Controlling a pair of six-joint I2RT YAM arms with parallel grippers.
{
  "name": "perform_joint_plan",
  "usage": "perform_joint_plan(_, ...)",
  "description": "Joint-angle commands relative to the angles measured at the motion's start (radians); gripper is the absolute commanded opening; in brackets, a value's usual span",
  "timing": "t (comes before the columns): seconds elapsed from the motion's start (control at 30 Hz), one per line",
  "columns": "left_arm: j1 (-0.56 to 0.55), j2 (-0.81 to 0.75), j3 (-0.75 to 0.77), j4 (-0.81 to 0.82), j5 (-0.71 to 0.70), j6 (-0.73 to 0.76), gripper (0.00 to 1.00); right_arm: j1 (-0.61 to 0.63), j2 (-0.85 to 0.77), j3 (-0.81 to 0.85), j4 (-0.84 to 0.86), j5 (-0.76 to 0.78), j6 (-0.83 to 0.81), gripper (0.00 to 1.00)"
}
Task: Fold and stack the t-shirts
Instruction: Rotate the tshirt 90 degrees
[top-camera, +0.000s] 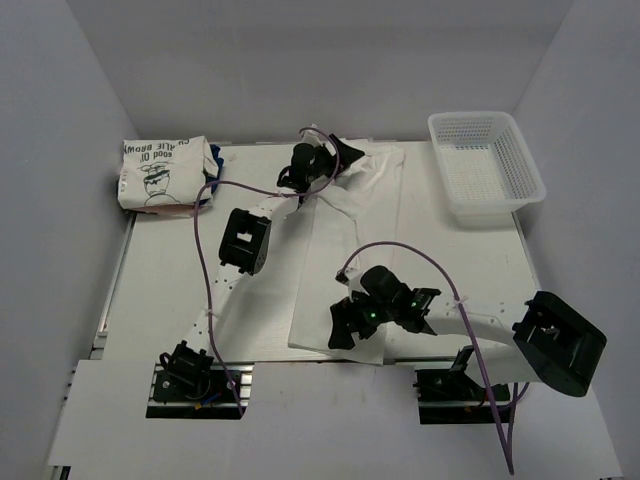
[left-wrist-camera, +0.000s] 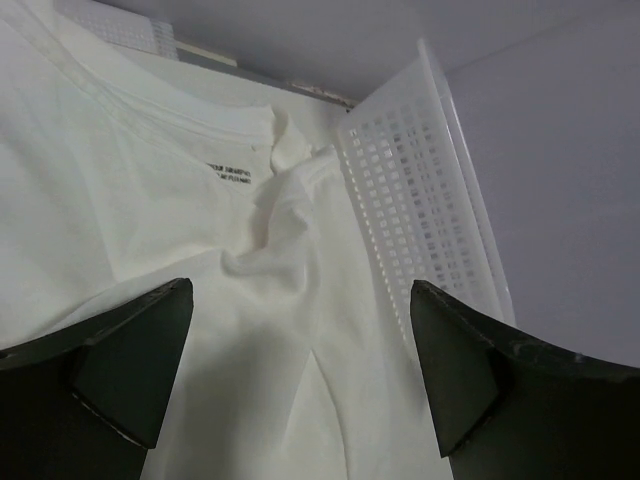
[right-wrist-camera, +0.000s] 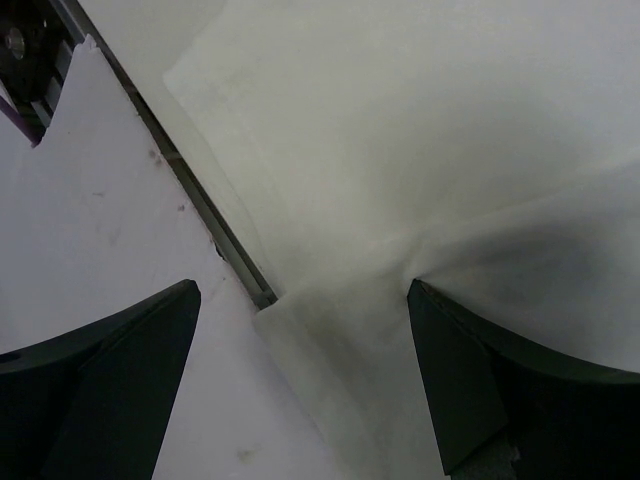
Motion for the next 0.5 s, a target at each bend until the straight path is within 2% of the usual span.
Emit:
perform_joint_plan(0.0, 0.016, 0.022, -0.052, -0.221, -0.203, -0.002, 1.0, 0.041, 0.031, -0.002, -0.132, 0.023, -0.018, 0.9)
perform_joint_plan(0.13, 0.016, -0.027, -0.038, -0.364, -0.371, -0.002, 1.0, 0.062, -0.003, 0.07, -0.228, 0.125, -0.053, 0.9)
perform_joint_plan(0.23, 0.055, -0.091, -0.052, -0.477, -0.454, -0.02, 1.0, 0.068, -0.082, 0.133, -0.316, 0.232, -0.075, 0.9)
perform_joint_plan(0.3, 0.074, -0.114, -0.052, -0.482, -0.466, -0.02, 1.0, 0.062, -0.095, 0.148, -0.344, 0.248, -0.072, 0.9)
perform_joint_plan(0.33, 0.074, -0.13, -0.072, -0.456, -0.454, 0.0, 1.0, 0.065, -0.135, 0.148, -0.35, 0.264, -0.07, 0.9)
perform_joint_plan(0.37, 0.086, -0.147, -0.115, -0.412, -0.38, 0.032, 1.0, 0.065, -0.146, 0.154, -0.353, 0.268, -0.076, 0.9)
perform_joint_plan(0.4, 0.098, -0.165, -0.139, -0.28, -0.323, 0.043, 1.0, 0.062, -0.153, 0.162, -0.358, 0.268, -0.08, 0.9)
perform_joint_plan(0.47, 0.108, -0.196, -0.119, -0.205, -0.205, 0.043, 1.0, 0.064, -0.185, 0.17, -0.361, 0.263, -0.075, 0.9)
